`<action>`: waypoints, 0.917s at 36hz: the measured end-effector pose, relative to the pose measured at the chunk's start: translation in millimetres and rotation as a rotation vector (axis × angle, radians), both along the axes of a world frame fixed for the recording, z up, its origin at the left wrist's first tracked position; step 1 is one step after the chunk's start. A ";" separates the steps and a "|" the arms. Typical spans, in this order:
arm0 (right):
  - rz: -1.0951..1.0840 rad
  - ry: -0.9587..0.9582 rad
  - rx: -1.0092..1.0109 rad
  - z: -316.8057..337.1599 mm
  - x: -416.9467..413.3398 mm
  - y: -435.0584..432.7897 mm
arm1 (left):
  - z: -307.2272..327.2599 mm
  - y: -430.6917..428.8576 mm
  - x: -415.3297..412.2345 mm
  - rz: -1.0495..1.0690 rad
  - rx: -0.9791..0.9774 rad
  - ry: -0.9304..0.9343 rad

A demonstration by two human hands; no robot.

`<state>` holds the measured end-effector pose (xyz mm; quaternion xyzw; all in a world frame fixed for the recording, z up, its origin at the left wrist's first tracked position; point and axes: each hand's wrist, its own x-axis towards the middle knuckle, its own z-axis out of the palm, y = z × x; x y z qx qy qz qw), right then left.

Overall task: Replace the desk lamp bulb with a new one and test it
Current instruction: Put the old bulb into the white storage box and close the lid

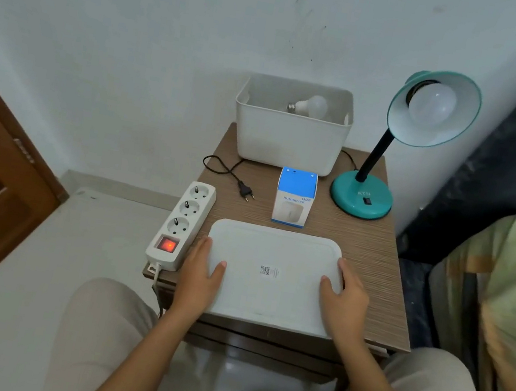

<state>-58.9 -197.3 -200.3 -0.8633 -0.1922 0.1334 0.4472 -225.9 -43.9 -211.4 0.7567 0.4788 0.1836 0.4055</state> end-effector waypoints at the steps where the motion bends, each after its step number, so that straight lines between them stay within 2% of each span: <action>1: -0.006 0.008 0.010 0.1 -0.6 -0.1 | 0.7 0.5 -1.2 0.003 -0.011 -0.008; 10: -0.069 0.104 0.075 8.7 -16.2 -16.8 | 15.6 -6.5 -16.3 0.019 -0.102 -0.088; 20: -0.056 -0.020 0.208 62.1 -17.5 -29.6 | 72.1 -15.5 -21.1 -0.008 -0.016 -0.216; 33: 0.020 -0.034 0.373 148.0 33.4 60.6 | 158.9 74.9 23.7 0.032 0.066 -0.359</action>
